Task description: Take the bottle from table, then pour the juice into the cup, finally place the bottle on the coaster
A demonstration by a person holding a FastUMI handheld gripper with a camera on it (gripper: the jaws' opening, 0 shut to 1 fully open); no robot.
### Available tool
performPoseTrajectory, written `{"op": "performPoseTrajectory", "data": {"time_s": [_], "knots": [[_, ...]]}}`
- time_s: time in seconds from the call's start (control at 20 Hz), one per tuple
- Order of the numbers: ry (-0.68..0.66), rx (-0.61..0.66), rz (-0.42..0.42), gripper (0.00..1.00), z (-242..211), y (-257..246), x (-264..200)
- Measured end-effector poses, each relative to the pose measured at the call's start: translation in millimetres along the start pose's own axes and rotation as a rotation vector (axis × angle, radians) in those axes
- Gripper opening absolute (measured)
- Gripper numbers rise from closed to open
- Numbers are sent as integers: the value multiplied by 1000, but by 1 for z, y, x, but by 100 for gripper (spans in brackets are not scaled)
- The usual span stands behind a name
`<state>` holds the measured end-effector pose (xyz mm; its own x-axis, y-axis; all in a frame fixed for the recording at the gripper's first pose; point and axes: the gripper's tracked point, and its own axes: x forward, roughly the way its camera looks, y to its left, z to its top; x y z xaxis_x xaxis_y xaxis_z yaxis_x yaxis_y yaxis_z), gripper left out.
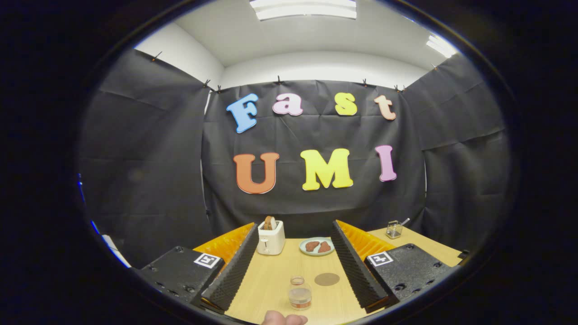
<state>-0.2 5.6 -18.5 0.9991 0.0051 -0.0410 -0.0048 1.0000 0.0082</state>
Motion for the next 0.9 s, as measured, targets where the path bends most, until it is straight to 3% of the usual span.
{"op": "performPoseTrajectory", "data": {"time_s": [0.4,0.75,0.9], "knots": [[7,-23,11,100,-24,13,-1],[52,-92,-22,100,-98,12,-3],[87,-56,-43,100,-141,5,-7]]}}
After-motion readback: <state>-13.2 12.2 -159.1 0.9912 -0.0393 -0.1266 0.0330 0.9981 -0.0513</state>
